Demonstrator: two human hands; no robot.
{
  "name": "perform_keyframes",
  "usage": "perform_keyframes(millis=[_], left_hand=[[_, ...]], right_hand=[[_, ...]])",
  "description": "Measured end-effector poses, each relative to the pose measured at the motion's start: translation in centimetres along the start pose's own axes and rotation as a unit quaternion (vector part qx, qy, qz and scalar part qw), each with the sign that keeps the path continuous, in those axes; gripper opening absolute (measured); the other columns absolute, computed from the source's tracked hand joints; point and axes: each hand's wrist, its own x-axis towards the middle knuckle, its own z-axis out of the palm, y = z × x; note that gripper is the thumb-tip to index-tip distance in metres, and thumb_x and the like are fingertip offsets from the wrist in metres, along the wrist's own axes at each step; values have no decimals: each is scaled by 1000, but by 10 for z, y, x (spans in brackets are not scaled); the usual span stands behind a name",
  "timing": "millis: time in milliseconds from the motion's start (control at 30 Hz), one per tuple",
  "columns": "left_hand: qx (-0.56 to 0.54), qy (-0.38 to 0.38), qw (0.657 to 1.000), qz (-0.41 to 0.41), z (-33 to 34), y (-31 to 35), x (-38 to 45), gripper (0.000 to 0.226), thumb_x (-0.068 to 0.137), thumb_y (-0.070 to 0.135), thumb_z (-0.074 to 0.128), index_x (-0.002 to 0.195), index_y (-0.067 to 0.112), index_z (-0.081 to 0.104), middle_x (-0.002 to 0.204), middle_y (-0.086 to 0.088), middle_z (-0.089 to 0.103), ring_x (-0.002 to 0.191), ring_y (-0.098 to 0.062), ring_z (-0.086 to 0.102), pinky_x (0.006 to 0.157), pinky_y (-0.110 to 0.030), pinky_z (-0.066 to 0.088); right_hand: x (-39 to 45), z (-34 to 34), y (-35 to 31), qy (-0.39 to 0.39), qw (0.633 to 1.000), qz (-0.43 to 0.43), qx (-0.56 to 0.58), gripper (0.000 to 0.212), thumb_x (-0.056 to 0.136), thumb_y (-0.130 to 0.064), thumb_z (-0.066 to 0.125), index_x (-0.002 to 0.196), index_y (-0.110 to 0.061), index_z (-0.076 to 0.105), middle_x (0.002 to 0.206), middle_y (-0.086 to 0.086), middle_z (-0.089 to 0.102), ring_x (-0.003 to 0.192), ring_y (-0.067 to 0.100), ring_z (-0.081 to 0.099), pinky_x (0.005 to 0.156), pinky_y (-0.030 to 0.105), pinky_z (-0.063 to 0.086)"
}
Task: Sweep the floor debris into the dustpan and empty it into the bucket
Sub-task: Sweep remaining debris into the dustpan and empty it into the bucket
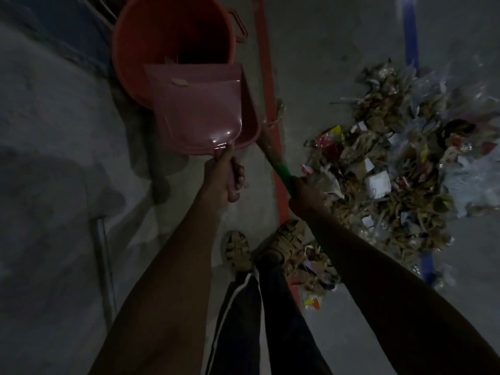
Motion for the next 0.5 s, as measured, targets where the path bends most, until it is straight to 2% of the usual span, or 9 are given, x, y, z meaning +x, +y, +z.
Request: perform_keyframes(millis=[67, 133, 233, 333, 500], left_hand=[[-8, 15, 1000, 4, -1, -10, 4, 50, 91, 53, 65, 62, 15, 50, 50, -4, 53, 37, -15, 44, 37, -17, 31], [-1, 28, 1000, 4, -3, -23, 3, 50, 91, 53, 66, 61, 16, 51, 50, -3, 53, 38, -14, 43, 38, -17, 32], [6, 46, 999, -9, -5, -48, -1, 50, 90, 53, 67, 61, 16, 51, 51, -3, 52, 37, -13, 42, 38, -17, 32], [16, 48, 999, -21, -9, -78, -5, 50, 89, 54, 68, 61, 17, 49, 52, -3, 51, 36, -12, 41, 37, -17, 31], [9, 18, 999, -26, -27, -130, -29, 48, 90, 51, 68, 62, 16, 51, 49, -3, 52, 36, -14, 42, 37, -17, 32]], right_hand=[[-2, 9, 13, 9, 999, 44, -24, 63, 80, -3, 62, 139, -13, 44, 134, 13, 45, 109, 39, 58, 77, 41, 51], [-11, 18, 31, 23, 995, 79, -47, 71, 79, -4, 66, 144, -13, 37, 141, 11, 40, 104, 40, 60, 70, 44, 54], [-29, 32, 60, 65, 990, 109, -58, 76, 78, -1, 66, 146, -10, 33, 148, 11, 33, 96, 40, 61, 59, 41, 49], [-50, 47, 75, 126, 983, 117, -68, 77, 75, 5, 63, 145, -8, 32, 145, 11, 32, 96, 43, 58, 63, 47, 54], [-85, 71, 68, 170, 982, 81, -18, 82, 76, 7, 60, 149, -11, 28, 154, 8, 22, 93, 40, 58, 57, 40, 48]])
